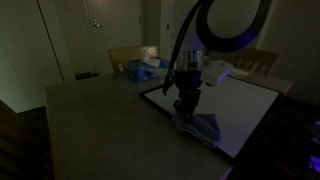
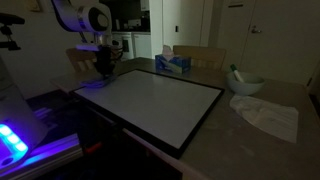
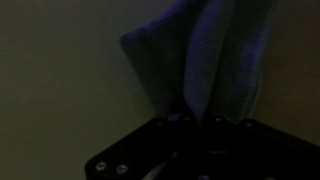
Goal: Wipe the white surface with the cloth
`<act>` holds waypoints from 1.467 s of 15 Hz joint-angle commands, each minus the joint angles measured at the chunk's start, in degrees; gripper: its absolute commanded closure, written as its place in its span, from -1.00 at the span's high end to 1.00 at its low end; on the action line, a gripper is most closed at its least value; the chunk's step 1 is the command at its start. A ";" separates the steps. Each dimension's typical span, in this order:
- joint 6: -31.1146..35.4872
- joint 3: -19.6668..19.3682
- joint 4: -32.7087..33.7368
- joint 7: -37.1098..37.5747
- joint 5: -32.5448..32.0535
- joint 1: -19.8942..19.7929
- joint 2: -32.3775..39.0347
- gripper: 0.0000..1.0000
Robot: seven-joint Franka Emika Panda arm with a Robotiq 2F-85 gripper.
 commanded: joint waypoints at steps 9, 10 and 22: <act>6.55 9.40 -6.91 -30.92 23.43 -15.00 2.70 -0.95; 6.10 10.15 -7.07 -33.54 25.14 -16.12 2.77 -0.95; 7.78 5.77 -15.44 -30.40 25.24 -15.27 -1.25 -0.95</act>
